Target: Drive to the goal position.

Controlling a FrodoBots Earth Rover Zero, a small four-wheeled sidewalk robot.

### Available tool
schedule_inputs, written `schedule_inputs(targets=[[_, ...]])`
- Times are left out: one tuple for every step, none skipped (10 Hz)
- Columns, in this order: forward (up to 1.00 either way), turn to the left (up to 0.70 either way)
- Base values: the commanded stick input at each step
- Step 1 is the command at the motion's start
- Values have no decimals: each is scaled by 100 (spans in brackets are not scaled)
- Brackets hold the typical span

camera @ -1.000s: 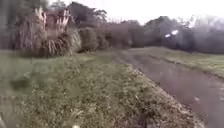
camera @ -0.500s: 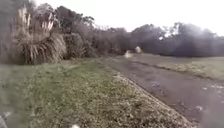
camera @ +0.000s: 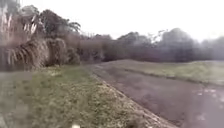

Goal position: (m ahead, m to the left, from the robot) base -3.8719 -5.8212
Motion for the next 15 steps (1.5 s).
schedule_inputs(targets=[[70,-34],[70,-34],[70,-34],[70,-34],[70,-34],[70,-34],[70,-34],[70,-34],[70,-34],[70,-34],[70,-17],[70,-6],[70,-1],[70,0],[70,0]])
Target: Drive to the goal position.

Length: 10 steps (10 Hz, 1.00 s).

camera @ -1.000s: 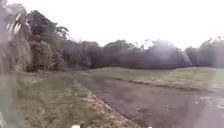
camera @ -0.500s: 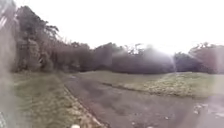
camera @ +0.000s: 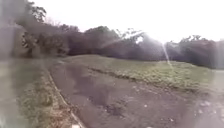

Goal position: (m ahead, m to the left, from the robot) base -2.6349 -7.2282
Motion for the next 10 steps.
schedule_inputs(targets=[[70,0],[70,0],[70,0],[70,0],[70,0],[70,0],[70,0],[70,0],[70,0],[70,0]])
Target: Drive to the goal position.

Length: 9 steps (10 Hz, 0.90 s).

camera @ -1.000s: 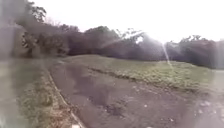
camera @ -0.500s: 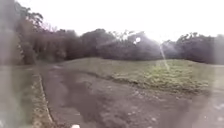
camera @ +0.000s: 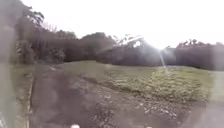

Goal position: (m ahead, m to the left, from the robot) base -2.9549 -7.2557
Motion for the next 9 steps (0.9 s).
schedule_inputs(targets=[[70,0],[70,0],[70,0],[70,0],[70,0],[70,0],[70,0],[70,0],[70,0]])
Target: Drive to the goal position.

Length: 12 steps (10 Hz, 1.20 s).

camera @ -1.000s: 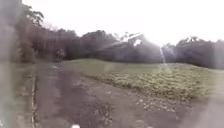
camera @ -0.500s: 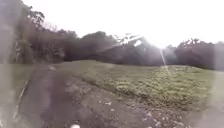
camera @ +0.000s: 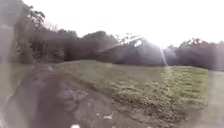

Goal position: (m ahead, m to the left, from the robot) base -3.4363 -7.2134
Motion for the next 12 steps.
schedule_inputs(targets=[[70,0],[70,0],[70,0],[58,0],[30,0],[15,0],[6,0],[6,0],[-31,0],[-56,1],[-68,3],[-70,21]])
